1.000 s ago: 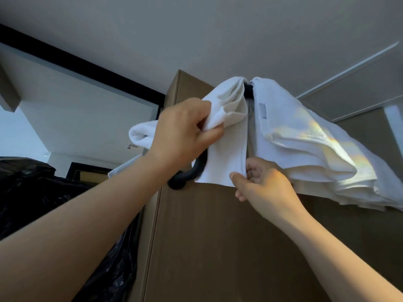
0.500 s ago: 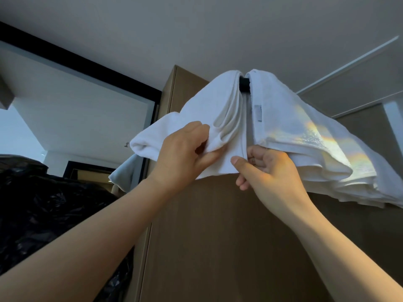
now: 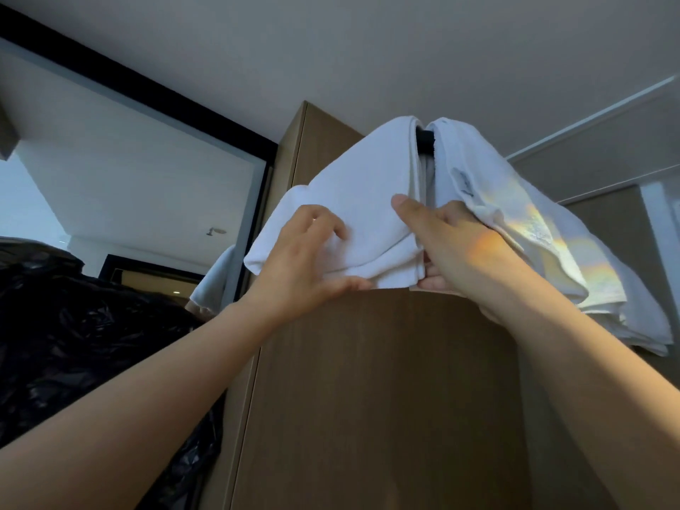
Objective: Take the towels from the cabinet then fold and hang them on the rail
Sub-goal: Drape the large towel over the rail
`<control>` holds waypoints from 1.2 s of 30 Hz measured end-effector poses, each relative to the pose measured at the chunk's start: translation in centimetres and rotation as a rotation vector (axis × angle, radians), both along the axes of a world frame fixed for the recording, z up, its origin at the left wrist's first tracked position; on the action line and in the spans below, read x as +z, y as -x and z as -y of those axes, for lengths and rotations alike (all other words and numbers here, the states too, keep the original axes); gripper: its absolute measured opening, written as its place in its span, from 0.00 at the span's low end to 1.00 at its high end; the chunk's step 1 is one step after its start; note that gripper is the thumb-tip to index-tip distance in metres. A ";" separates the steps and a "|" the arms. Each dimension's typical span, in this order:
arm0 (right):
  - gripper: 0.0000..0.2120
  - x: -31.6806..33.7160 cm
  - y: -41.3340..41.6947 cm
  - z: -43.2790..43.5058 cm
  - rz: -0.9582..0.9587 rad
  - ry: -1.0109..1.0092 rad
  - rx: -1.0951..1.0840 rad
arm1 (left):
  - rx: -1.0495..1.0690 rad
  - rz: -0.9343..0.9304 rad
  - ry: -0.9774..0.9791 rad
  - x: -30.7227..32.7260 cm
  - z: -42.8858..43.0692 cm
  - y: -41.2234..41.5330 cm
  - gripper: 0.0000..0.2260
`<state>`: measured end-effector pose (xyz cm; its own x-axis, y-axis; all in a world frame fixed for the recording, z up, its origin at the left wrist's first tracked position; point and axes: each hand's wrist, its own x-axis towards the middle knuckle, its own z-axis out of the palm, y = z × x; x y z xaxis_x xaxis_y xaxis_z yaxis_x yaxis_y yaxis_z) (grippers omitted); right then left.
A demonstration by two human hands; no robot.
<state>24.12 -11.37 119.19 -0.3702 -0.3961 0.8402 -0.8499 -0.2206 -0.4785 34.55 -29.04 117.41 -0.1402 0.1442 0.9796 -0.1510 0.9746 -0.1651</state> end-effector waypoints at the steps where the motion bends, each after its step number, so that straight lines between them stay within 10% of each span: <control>1: 0.30 0.3 -0.6 0.0 -0.031 -0.030 -0.074 | -0.011 -0.020 -0.084 -0.2 0.4 0.0 0.31; 8: 0.15 1.2 -2.8 0.1 -0.052 -0.055 -0.192 | -0.232 -0.285 -0.870 -1.1 4.8 0.0 0.32; 12: 0.13 0.6 -2.6 0.2 -0.098 -0.010 -0.178 | -0.984 -0.248 -1.200 -1.7 5.3 0.9 0.28; 17: 0.13 0.4 -2.8 0.6 -0.055 0.034 -0.116 | -1.415 -0.395 -1.298 -1.1 5.5 0.7 0.08; 23: 0.18 -1.4 -2.3 2.1 -0.006 0.088 -0.077 | -1.906 -0.299 -1.366 -1.6 5.8 0.0 0.09; 29: 0.19 -2.1 -1.2 2.1 -0.228 0.231 -0.297 | -1.839 -0.003 -1.303 -1.4 2.5 0.8 0.17; 36: 0.22 -0.9 -0.2 1.8 -0.089 0.135 -0.221 | -2.030 -0.194 -1.264 -0.3 1.6 2.6 0.13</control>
<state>24.29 -13.19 118.34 -0.3580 -0.1955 0.9130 -0.9218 -0.0818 -0.3790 31.97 -30.66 117.11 -0.5763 -0.4999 0.6465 0.7867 -0.5535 0.2732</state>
